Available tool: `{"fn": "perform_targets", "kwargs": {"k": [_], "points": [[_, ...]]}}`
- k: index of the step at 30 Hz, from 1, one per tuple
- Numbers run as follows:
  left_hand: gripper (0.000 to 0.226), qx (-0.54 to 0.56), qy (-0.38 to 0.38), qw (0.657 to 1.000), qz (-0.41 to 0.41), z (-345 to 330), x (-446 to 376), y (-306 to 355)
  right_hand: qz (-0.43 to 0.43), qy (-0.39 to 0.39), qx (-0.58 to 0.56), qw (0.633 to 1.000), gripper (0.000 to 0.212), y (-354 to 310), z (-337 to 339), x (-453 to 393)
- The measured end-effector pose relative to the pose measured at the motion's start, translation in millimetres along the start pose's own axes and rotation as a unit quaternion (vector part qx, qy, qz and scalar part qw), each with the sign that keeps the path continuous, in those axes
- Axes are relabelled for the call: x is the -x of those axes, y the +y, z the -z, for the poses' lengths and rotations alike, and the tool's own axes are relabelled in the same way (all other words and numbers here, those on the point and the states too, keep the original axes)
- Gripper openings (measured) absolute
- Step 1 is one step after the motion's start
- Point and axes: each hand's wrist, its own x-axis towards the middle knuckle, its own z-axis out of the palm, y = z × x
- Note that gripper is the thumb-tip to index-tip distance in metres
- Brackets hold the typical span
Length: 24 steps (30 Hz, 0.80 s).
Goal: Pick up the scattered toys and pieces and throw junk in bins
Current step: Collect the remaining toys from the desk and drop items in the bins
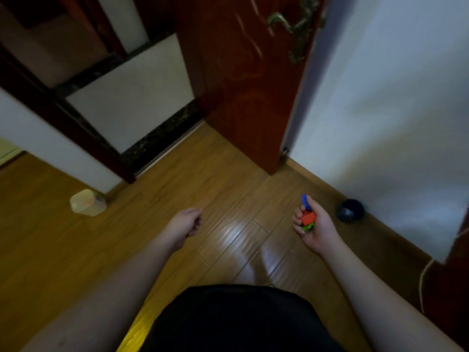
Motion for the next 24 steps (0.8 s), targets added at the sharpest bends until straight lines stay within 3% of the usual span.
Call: {"fn": "perform_targets", "kwargs": {"k": [9,14,24], "points": [[0.033,0.101,0.057,0.993,0.03,97.8,35.1,-47.8,-0.04,-0.025,0.069,0.997,0.032,71.5,-92.7,-2.1],[0.035,0.176,0.08,0.98,0.039,162.4,63.3,-85.1,-0.077,-0.075,0.142,0.984,0.031,133.2,-148.5,1.4],[0.036,0.31,0.167,0.933,0.077,286.4,112.0,-189.6,-0.132,-0.144,0.21,0.958,0.032,265.6,-272.2,6.1]]}}
